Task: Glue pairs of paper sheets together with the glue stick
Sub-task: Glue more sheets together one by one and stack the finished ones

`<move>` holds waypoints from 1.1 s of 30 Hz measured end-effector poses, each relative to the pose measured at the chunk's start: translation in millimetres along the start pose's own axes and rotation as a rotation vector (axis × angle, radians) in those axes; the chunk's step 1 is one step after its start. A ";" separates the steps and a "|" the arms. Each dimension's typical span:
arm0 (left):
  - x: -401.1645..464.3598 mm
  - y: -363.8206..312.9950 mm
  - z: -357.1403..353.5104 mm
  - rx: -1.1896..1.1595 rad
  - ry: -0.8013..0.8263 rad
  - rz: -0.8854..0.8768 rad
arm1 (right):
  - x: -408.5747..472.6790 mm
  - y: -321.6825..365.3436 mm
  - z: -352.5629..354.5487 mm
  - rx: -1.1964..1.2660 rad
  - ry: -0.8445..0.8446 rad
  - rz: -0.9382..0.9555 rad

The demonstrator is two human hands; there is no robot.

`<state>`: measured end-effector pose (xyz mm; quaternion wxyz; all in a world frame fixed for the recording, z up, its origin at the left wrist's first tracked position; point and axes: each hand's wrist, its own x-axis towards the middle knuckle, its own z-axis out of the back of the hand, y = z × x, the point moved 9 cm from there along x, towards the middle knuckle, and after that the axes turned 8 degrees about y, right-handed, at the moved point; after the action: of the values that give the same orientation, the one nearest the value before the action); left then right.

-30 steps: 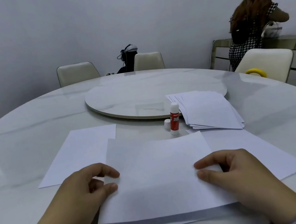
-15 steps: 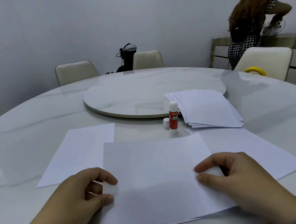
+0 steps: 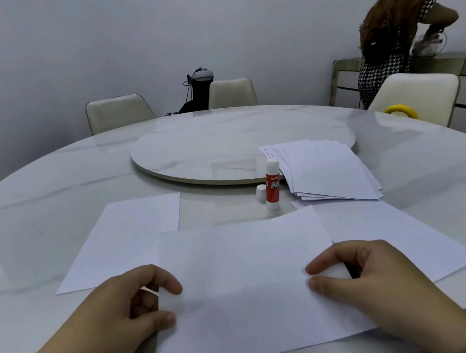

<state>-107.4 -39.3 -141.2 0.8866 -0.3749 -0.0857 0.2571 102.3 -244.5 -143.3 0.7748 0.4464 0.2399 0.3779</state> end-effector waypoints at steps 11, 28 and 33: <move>0.7 -1.2 -2.0 0.043 0.022 -0.016 | -1.1 -1.0 -0.5 -0.005 0.008 -0.005; 2.1 -1.6 -2.8 0.084 0.033 -0.001 | -4.5 2.5 -0.8 -0.026 0.001 -0.009; 1.3 -5.0 -5.0 0.175 0.023 -0.057 | -6.8 8.2 -0.7 -0.058 -0.012 0.024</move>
<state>-102.6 -44.7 -141.3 0.9237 -0.2964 -0.0635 0.2342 94.7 -247.0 -136.3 0.7843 0.4287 0.2189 0.3915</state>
